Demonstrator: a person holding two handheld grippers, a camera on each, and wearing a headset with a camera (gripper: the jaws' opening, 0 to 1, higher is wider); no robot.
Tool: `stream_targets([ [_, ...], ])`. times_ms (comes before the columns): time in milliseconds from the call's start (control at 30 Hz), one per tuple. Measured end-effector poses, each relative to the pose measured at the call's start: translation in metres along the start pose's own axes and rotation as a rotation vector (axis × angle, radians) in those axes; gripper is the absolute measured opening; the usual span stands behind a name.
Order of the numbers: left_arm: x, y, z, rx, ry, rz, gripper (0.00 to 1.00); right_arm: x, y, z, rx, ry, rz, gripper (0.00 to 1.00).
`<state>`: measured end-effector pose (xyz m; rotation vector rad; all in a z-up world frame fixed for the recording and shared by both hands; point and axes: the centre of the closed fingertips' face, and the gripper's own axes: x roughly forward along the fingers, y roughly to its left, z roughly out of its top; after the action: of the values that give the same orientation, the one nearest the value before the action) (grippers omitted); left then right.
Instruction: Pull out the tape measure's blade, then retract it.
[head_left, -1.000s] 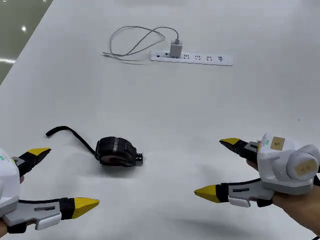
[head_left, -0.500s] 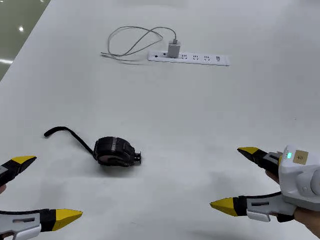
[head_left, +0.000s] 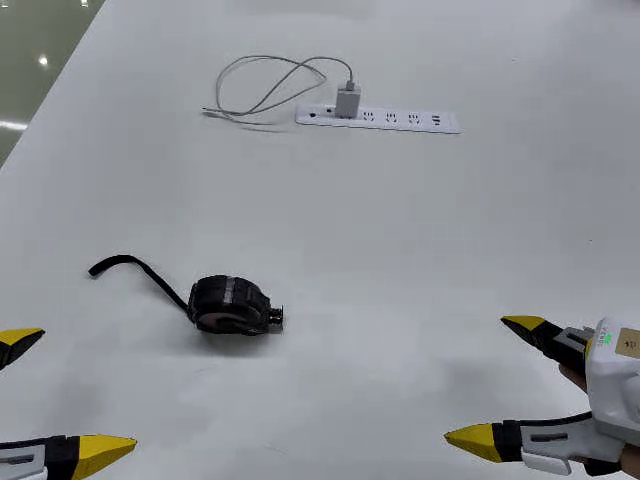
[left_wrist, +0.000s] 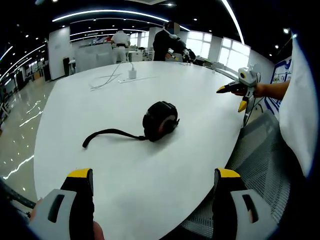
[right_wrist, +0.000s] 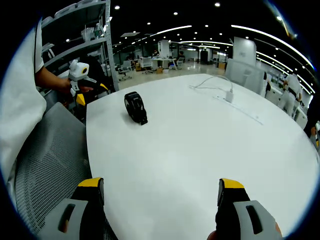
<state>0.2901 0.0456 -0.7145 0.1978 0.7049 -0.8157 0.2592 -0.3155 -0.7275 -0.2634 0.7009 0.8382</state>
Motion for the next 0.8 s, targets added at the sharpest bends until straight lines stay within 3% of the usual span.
stream_targets([
  [800,0.0026,-0.0057,0.0017,0.025,0.006,-0.019,0.99,0.0005,0.0033,-0.0005,0.004,0.0,0.005,0.93],
])
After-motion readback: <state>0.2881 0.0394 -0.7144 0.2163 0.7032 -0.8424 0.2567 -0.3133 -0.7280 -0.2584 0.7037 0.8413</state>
